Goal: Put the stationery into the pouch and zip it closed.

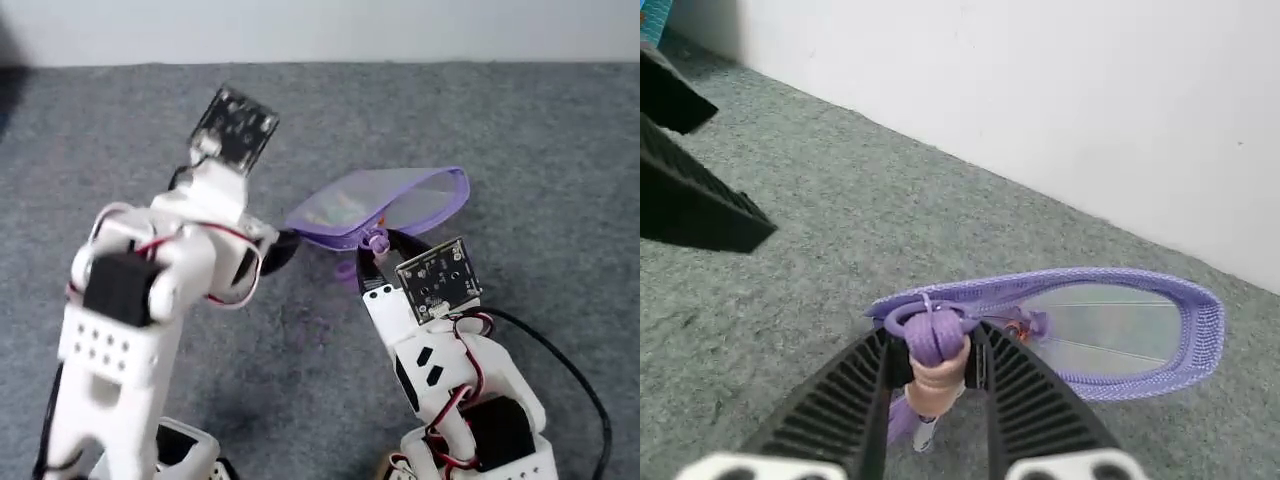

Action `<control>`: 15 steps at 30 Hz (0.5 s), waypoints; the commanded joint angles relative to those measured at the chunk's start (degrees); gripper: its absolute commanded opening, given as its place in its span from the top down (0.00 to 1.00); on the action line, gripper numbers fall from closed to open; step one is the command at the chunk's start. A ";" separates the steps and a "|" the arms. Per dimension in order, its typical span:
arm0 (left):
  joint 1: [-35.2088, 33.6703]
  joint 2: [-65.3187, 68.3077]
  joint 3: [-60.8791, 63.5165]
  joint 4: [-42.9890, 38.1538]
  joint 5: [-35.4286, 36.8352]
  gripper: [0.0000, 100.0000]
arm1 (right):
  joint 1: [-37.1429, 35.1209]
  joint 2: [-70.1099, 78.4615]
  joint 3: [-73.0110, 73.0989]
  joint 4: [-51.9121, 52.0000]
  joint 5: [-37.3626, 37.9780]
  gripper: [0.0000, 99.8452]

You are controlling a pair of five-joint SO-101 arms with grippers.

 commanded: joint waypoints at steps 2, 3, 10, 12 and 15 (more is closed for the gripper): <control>4.57 -7.82 12.00 -8.79 2.55 0.72 | 0.48 -0.40 -3.87 -3.38 0.62 0.99; 5.63 -8.70 14.46 -10.64 3.43 0.72 | 0.48 -0.40 -3.87 -4.09 0.62 0.99; 8.35 -10.11 24.75 -22.77 4.31 0.72 | 0.48 -0.75 -3.87 -4.18 0.88 0.99; 8.44 -10.11 25.80 -25.23 4.31 0.72 | 0.40 -0.75 -3.96 -4.18 0.97 0.99; 8.62 -10.02 27.47 -29.10 4.31 0.75 | 0.40 -0.40 -4.75 -4.09 0.97 0.99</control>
